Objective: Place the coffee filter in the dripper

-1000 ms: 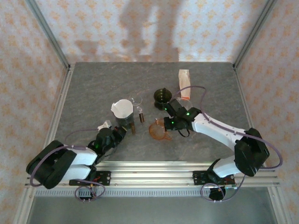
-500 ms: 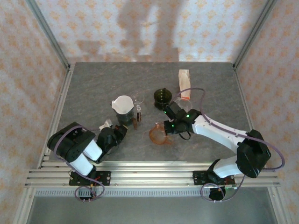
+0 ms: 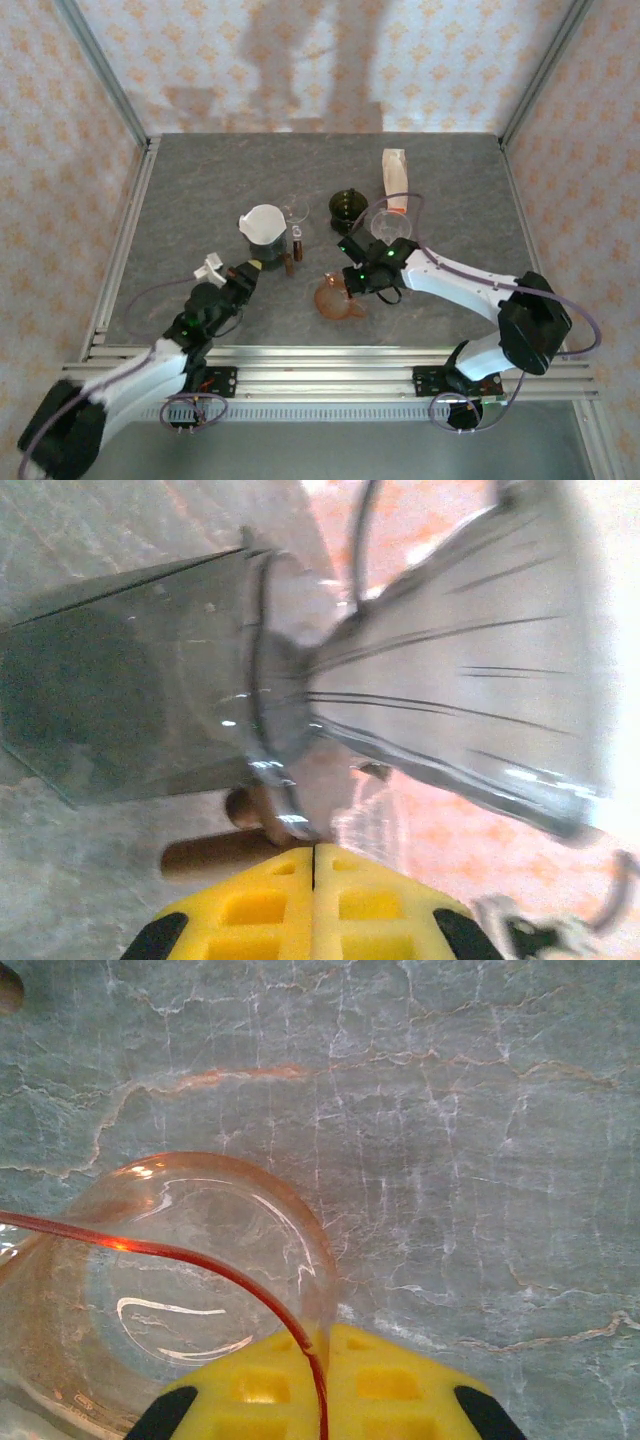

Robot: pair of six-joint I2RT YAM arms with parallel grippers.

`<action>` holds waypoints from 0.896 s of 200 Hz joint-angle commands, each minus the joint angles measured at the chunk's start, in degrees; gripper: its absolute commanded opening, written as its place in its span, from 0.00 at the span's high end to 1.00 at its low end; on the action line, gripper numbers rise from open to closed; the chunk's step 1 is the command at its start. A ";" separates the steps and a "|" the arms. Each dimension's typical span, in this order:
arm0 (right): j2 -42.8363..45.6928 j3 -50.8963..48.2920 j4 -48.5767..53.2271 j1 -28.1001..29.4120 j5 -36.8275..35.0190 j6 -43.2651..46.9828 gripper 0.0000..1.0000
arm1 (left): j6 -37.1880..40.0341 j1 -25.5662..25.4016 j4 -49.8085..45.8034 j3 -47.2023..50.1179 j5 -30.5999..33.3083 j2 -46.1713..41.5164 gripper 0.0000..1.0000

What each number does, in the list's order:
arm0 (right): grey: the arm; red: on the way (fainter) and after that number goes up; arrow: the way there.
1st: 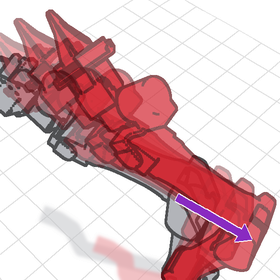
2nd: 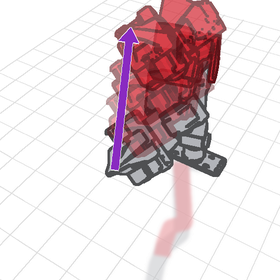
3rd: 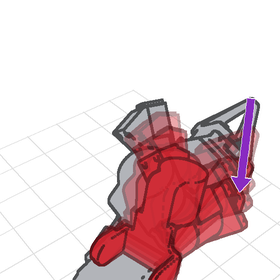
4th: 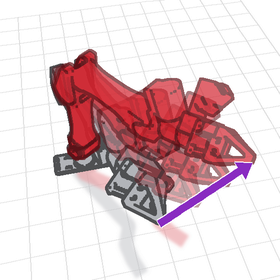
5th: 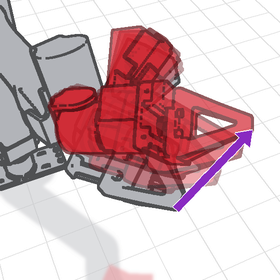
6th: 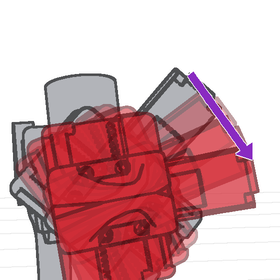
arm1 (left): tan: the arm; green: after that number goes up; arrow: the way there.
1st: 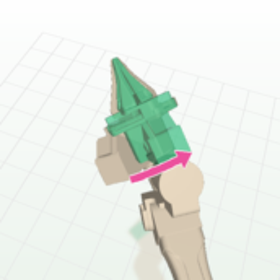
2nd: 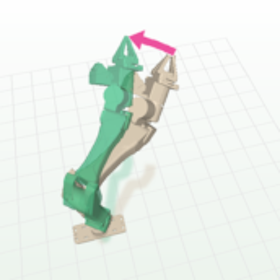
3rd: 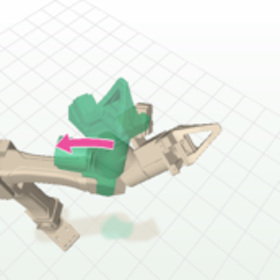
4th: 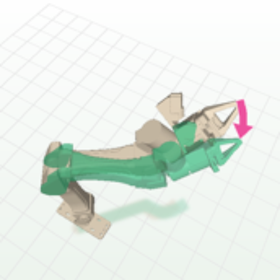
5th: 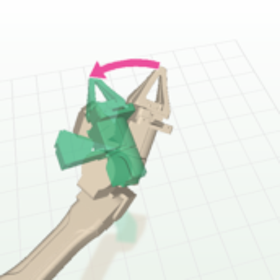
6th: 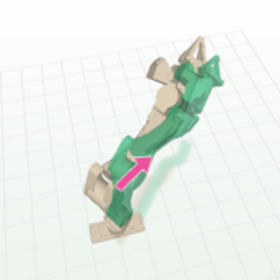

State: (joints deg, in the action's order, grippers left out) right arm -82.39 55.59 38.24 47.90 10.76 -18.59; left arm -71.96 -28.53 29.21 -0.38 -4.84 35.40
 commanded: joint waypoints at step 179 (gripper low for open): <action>-0.56 8.44 3.46 3.93 -10.93 -0.09 0.39 | 5.02 -1.09 -48.07 -6.39 7.80 -26.57 0.69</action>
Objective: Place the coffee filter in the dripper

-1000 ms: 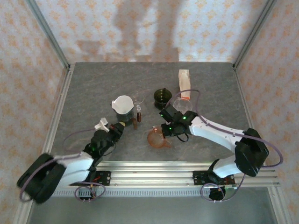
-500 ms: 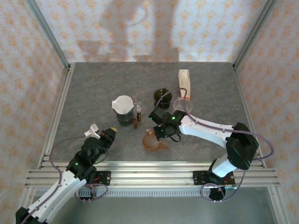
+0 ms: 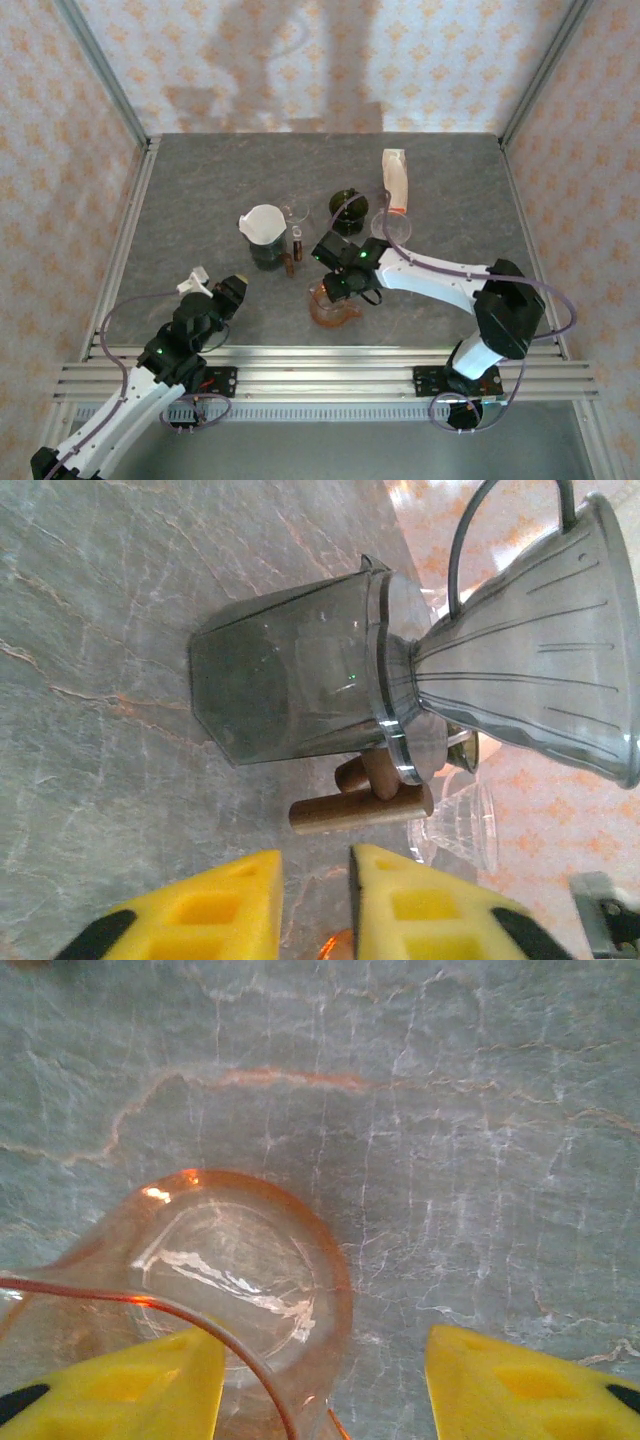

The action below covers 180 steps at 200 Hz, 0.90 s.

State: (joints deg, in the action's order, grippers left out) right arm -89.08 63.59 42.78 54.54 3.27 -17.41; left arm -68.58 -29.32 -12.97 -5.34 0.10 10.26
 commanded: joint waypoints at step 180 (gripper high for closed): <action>-0.11 -0.93 -13.63 -32.90 -2.24 -9.38 0.34 | -0.42 -0.29 -12.95 0.33 6.17 -9.12 0.00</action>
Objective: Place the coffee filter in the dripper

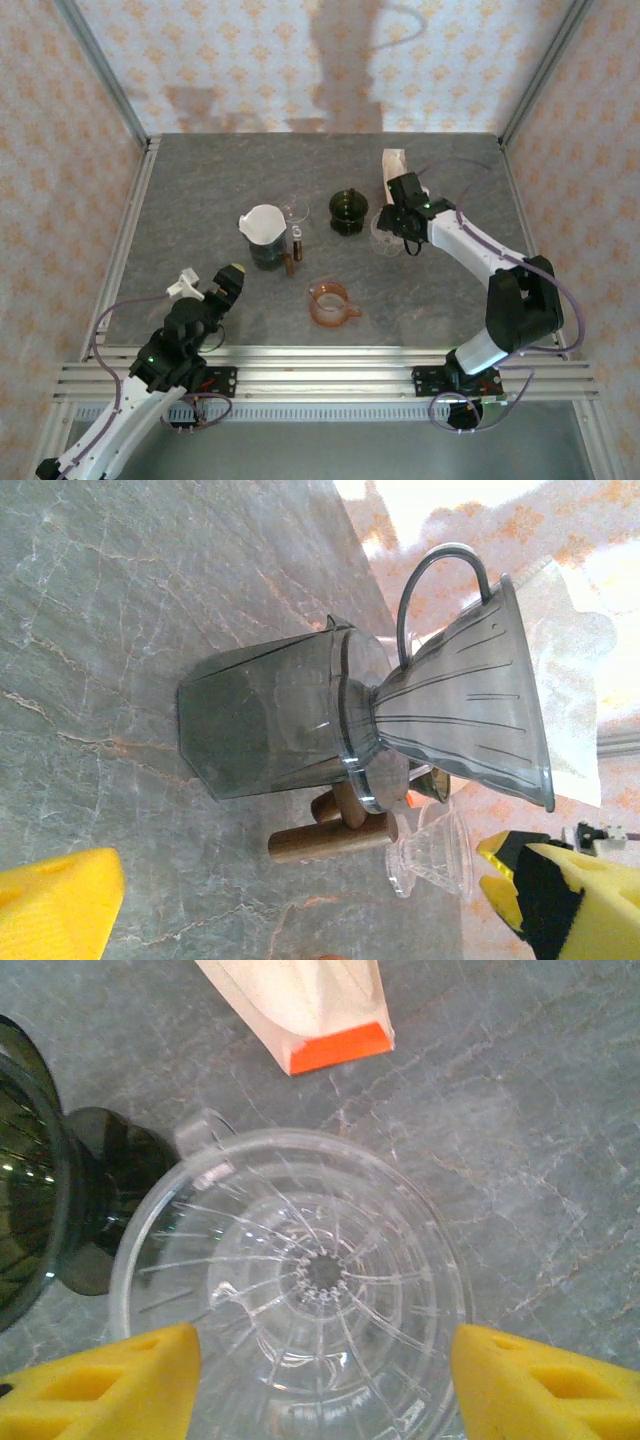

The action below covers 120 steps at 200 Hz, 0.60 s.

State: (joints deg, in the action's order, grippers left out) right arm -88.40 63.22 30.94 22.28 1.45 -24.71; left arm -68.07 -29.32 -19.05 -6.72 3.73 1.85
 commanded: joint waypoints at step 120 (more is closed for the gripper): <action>0.84 -4.07 -5.36 -2.17 2.46 -1.77 0.48 | 0.03 -0.29 -5.07 0.88 2.38 1.36 0.00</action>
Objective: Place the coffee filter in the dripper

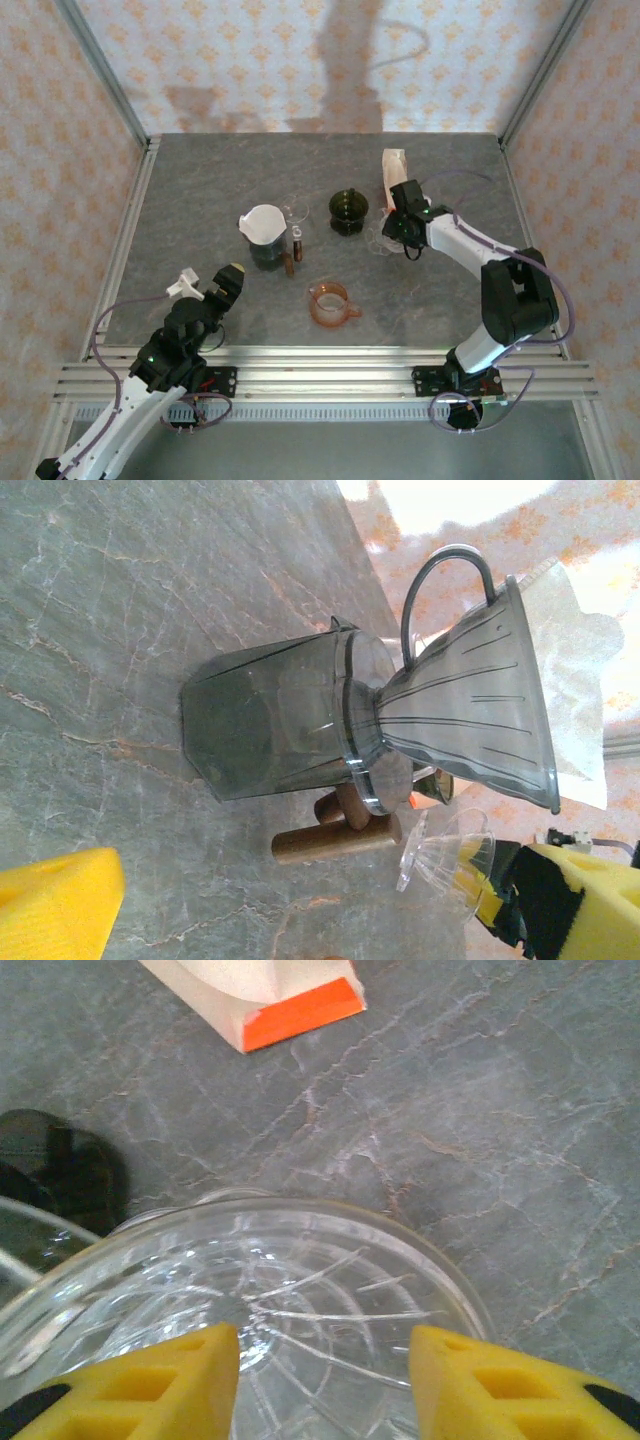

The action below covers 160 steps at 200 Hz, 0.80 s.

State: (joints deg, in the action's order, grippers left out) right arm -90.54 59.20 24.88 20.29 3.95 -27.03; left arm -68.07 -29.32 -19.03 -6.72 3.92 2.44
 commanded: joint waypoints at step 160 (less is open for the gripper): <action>4.79 -4.05 1.80 -0.29 -2.34 -1.10 0.33 | 1.63 -0.27 -0.87 0.31 0.66 6.97 0.00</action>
State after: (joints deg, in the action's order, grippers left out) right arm -83.85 55.79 26.72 20.18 2.00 -27.14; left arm -67.42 -29.32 -18.65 -6.72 3.81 9.26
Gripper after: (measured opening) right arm 0.680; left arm 0.996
